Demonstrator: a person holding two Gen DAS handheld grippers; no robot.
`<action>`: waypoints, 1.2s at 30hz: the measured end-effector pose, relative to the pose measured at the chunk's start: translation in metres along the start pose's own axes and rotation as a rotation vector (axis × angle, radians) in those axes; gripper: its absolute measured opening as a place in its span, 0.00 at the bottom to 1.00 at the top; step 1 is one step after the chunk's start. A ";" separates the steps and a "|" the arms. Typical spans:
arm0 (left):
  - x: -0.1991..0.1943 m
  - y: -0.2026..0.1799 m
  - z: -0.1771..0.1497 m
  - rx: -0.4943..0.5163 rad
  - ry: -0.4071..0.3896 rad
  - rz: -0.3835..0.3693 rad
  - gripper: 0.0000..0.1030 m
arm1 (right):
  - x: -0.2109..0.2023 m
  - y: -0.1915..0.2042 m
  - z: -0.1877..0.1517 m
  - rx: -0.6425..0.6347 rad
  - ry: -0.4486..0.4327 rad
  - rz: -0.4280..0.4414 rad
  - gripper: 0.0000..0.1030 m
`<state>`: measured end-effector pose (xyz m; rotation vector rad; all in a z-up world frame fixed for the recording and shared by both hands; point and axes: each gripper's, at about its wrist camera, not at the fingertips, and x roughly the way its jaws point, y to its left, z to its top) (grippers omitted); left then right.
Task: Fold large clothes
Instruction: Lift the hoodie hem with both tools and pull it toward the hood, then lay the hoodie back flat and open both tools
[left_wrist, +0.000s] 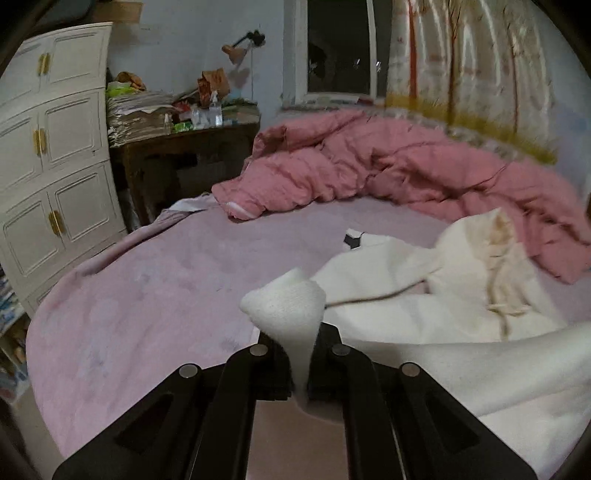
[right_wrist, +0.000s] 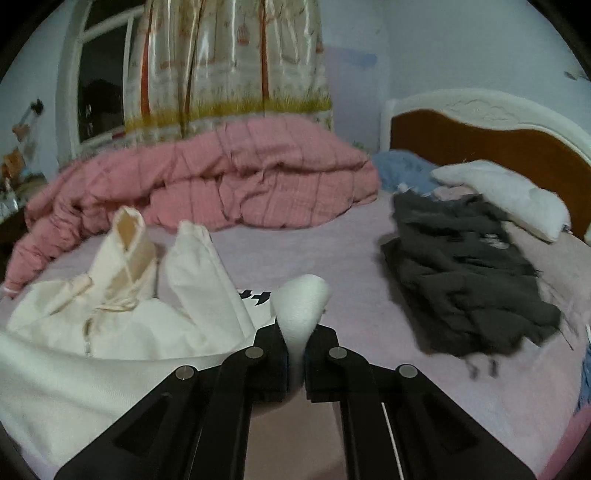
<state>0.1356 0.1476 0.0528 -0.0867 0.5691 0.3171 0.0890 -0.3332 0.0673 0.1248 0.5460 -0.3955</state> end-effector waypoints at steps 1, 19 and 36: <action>0.017 -0.006 0.002 0.000 0.020 0.014 0.05 | 0.021 0.006 0.002 -0.002 0.034 -0.002 0.05; 0.040 0.004 -0.002 -0.032 -0.038 0.097 0.77 | 0.088 0.027 -0.003 -0.053 0.043 -0.068 0.71; -0.026 -0.087 -0.032 0.285 0.039 -0.270 0.80 | 0.003 0.044 -0.008 -0.146 0.016 0.353 0.81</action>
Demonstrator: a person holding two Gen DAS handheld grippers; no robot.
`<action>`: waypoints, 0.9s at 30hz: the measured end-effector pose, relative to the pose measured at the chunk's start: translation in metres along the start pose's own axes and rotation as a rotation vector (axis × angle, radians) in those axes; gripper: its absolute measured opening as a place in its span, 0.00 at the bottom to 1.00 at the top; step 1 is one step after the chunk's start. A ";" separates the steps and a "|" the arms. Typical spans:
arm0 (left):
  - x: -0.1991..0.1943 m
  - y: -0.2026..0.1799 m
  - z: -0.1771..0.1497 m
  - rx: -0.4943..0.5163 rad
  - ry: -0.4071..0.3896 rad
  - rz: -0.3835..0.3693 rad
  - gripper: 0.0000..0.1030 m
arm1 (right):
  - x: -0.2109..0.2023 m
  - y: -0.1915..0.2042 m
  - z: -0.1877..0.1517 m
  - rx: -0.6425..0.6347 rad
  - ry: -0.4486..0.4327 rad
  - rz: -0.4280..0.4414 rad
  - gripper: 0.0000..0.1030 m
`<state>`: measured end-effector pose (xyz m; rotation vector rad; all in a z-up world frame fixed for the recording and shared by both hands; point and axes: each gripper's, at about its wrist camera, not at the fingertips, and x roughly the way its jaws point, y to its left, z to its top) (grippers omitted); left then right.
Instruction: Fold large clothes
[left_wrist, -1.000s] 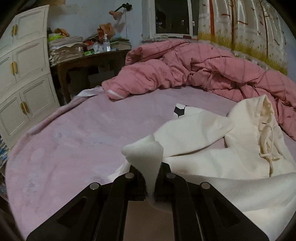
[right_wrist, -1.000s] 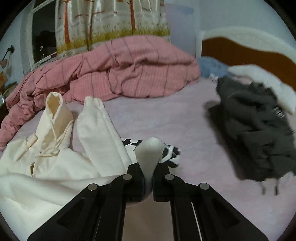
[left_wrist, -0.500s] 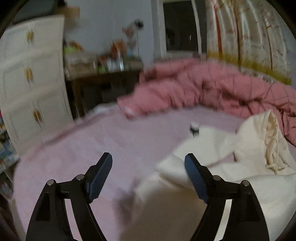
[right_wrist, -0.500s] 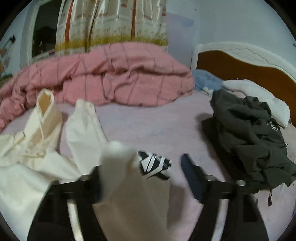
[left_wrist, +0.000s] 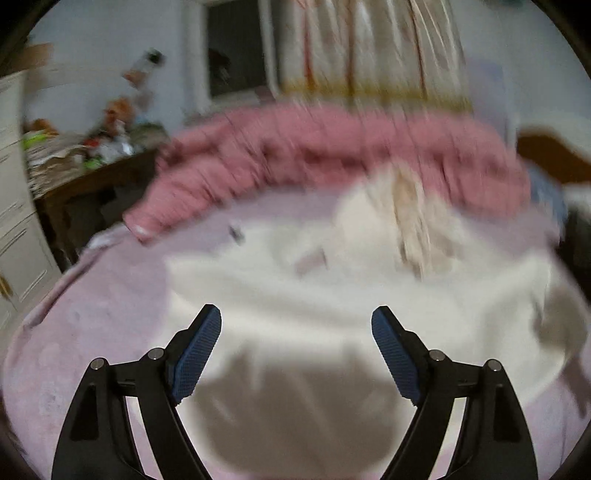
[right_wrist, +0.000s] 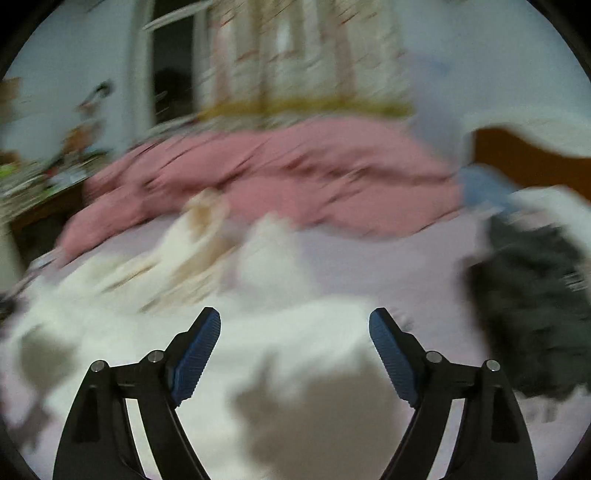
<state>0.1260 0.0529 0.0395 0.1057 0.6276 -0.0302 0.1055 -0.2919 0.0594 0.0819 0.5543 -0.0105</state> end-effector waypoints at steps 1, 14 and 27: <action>0.009 -0.007 -0.005 0.015 0.048 -0.037 0.80 | 0.006 0.005 -0.006 0.019 0.032 0.026 0.81; 0.078 -0.008 -0.040 0.058 0.208 0.078 0.79 | 0.080 0.070 -0.077 -0.132 0.389 0.145 0.77; 0.063 0.003 -0.044 0.035 0.149 0.033 0.75 | 0.017 -0.021 -0.066 0.025 0.252 0.059 0.75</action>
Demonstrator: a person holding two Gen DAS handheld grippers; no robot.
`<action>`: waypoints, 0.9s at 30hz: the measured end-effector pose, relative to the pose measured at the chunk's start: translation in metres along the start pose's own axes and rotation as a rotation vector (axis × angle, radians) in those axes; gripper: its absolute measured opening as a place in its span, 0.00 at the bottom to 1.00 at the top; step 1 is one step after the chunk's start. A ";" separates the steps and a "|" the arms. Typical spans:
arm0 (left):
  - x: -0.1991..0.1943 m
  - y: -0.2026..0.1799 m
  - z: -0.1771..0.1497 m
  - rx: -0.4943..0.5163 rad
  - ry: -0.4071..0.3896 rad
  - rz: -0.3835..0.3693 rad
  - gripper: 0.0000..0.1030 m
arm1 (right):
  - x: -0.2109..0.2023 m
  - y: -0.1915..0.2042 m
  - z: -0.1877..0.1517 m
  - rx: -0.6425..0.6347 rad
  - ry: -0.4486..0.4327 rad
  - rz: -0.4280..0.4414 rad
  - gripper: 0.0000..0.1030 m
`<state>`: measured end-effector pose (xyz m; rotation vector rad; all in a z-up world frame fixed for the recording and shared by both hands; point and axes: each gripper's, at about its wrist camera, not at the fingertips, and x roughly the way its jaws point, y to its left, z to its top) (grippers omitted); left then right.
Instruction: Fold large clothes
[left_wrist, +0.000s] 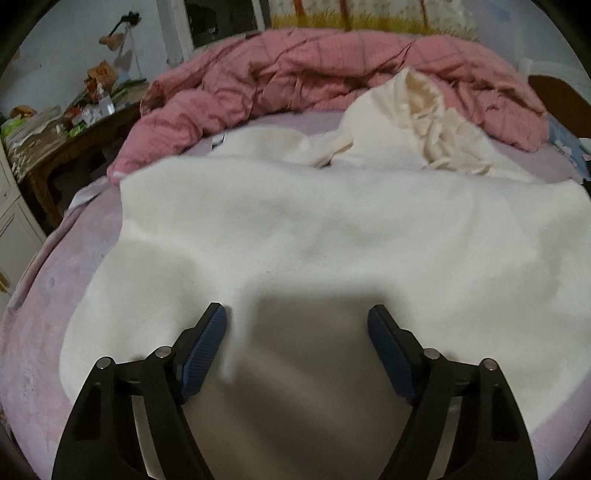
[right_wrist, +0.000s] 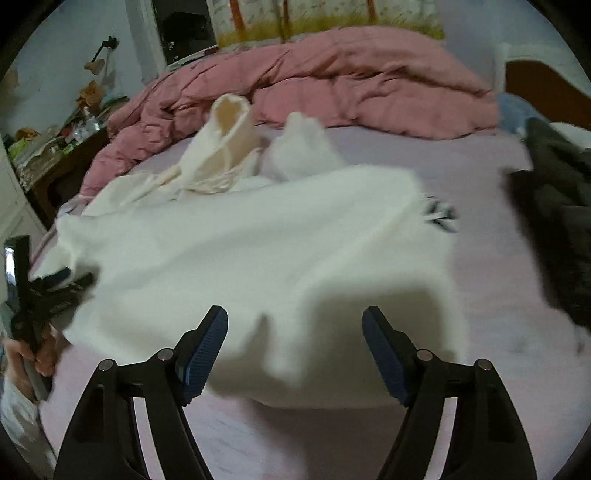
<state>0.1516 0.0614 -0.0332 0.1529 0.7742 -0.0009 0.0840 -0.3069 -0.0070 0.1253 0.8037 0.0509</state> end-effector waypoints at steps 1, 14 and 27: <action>-0.008 -0.003 -0.002 0.007 -0.006 -0.021 0.75 | -0.006 -0.012 -0.003 0.016 -0.001 -0.008 0.75; -0.026 -0.052 -0.029 0.063 0.074 -0.133 0.77 | -0.001 -0.115 -0.051 0.478 0.121 0.311 0.38; -0.024 -0.057 -0.035 0.100 0.041 -0.083 0.79 | 0.009 -0.045 -0.047 -0.122 0.179 -0.070 0.31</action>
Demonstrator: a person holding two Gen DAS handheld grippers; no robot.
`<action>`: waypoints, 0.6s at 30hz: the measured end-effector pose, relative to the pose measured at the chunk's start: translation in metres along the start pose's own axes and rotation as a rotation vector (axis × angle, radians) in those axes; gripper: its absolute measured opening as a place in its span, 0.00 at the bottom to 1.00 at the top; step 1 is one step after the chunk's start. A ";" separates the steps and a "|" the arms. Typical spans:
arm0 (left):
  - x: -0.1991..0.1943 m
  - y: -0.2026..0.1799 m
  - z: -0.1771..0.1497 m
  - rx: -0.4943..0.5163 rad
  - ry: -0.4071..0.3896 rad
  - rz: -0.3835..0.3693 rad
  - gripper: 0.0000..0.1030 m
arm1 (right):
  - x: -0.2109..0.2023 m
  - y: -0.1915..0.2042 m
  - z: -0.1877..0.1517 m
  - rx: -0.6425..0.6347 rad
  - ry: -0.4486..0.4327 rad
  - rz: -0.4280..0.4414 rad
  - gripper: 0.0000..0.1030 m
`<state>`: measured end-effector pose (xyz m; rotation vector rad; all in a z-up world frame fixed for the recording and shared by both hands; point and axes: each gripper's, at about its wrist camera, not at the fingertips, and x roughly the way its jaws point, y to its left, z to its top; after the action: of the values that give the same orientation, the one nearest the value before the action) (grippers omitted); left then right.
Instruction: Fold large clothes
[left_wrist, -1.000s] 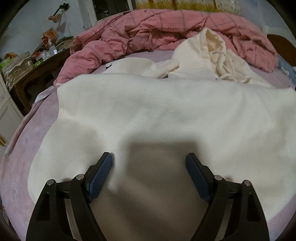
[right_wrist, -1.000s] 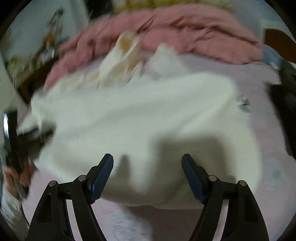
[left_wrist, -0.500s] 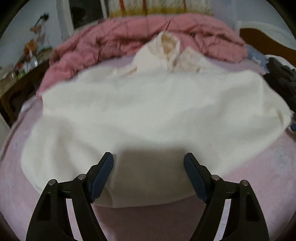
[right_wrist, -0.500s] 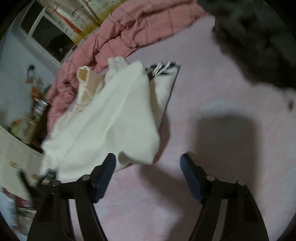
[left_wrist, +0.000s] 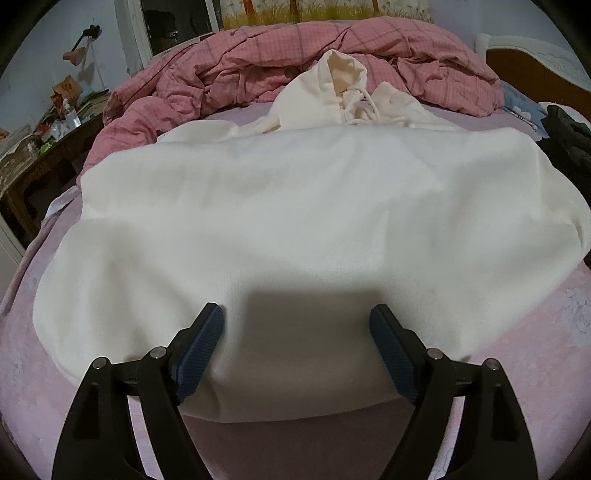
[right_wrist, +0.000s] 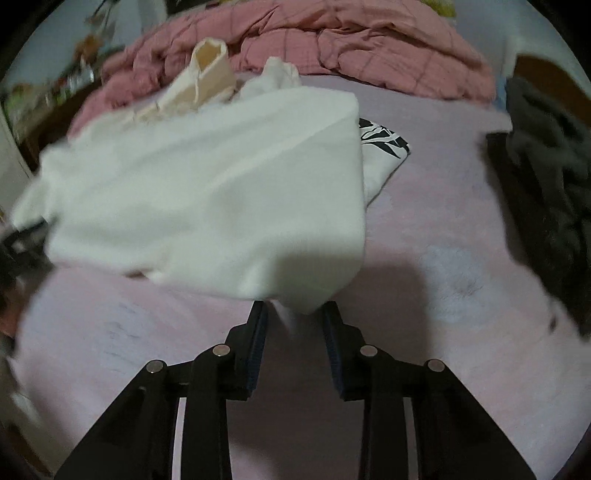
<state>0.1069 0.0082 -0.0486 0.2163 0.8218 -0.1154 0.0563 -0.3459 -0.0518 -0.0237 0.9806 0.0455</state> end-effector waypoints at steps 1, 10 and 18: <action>0.000 0.000 0.000 0.003 -0.001 0.004 0.79 | 0.001 0.001 -0.001 -0.018 -0.005 -0.020 0.31; 0.000 -0.001 0.000 0.000 -0.002 0.001 0.79 | -0.030 0.001 0.005 0.087 -0.224 -0.206 0.01; 0.001 -0.002 -0.001 0.005 -0.004 0.009 0.79 | -0.076 -0.033 0.006 0.247 -0.340 -0.244 0.00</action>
<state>0.1065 0.0067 -0.0497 0.2248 0.8170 -0.1095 0.0206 -0.3812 0.0142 0.0889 0.6329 -0.2878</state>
